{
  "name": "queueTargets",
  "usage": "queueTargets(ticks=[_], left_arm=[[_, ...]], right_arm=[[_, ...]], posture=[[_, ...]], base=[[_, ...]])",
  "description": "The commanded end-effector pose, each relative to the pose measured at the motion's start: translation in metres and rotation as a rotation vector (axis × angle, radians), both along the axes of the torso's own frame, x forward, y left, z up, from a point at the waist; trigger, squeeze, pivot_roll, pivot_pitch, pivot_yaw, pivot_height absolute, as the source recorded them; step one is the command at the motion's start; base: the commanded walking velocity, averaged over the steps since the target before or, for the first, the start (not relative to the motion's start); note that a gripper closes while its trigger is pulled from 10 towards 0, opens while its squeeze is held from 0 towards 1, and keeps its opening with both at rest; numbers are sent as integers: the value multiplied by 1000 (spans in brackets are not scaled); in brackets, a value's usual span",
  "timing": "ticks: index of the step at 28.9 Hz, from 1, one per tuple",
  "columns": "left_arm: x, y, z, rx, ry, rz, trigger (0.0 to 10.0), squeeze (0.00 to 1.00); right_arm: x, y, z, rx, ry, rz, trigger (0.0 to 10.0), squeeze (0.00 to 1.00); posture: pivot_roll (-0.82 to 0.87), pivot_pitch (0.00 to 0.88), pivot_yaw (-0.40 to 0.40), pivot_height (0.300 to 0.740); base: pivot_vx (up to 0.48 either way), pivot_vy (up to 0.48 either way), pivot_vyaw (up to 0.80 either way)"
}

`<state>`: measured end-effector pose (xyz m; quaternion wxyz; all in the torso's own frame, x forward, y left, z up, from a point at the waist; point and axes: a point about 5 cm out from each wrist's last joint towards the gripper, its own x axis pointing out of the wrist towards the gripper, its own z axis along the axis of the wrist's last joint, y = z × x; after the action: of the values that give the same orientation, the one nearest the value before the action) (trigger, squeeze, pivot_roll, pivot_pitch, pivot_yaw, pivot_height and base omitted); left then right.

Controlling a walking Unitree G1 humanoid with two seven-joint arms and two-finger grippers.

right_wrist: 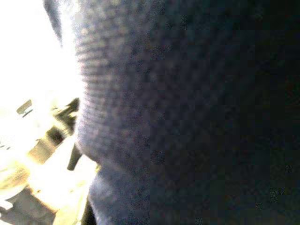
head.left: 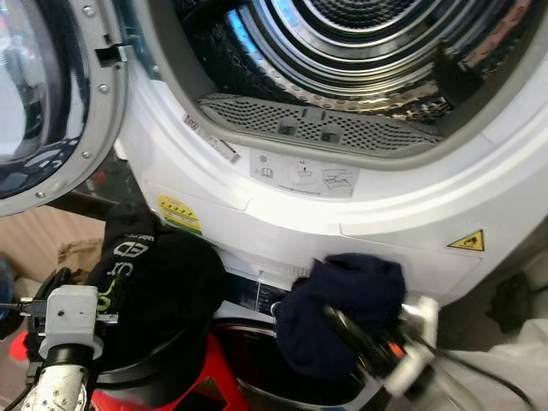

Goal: Clothes washing

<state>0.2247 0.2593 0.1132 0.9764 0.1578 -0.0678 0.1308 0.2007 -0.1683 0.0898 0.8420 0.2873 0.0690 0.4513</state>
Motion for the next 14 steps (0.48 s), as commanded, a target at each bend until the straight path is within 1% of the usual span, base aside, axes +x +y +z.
queueTargets(ticks=[1, 4, 5, 6, 7, 8, 10, 11, 12, 14], left_arm=[[2, 1, 0, -14, -7, -2, 10000, 0], [3, 1, -1, -17, -6, -10, 10000, 0], [4, 0, -1, -18, -4, -13, 10000, 0], [5, 0, -2, -23, -3, -19, 10000, 0], [6, -1, -2, -25, -2, -22, 10000, 0], [6, -2, -3, -27, 0, -26, 10000, 0], [6, -2, -3, -27, 0, -26, 10000, 0], [7, -2, -4, -30, 0, -29, 10000, 0], [7, -2, -4, -30, 0, -29, 10000, 0], [8, -2, -4, -34, -2, -32, 10000, 0]], right_arm=[[-15, -4, 21, 54, -72, 57, 0, 0], [-28, -5, 35, 94, -97, 90, 0, 0], [-29, -3, 51, 134, -149, 94, 0, 0], [-28, 1, 70, 186, -215, 92, 0, 0], [-25, 4, 79, 203, -255, 89, 0, 0], [-17, 12, 97, 225, -322, 80, 0, 0], [-17, 12, 97, 225, -322, 80, 0, 0], [-9, 18, 114, 268, -388, 67, 0, 0], [-9, 18, 114, 268, -388, 67, 0, 0], [0, 20, 126, 319, -409, 34, 0, 0]], posture=[[31, 102, 1, 740], [22, 106, 3, 740], [14, 107, 6, 740], [10, 107, 7, 740], [8, 106, 8, 740], [7, 105, 10, 740], [7, 105, 10, 740], [7, 102, 11, 740], [7, 102, 11, 740], [9, 101, 11, 740]], base=[[0, 0, 0], [0, 0, 0], [0, 0, 0], [0, 0, 0], [0, 0, 0], [0, 0, 0], [0, 0, 0], [0, 0, 0], [0, 0, 0], [0, 0, 0]])
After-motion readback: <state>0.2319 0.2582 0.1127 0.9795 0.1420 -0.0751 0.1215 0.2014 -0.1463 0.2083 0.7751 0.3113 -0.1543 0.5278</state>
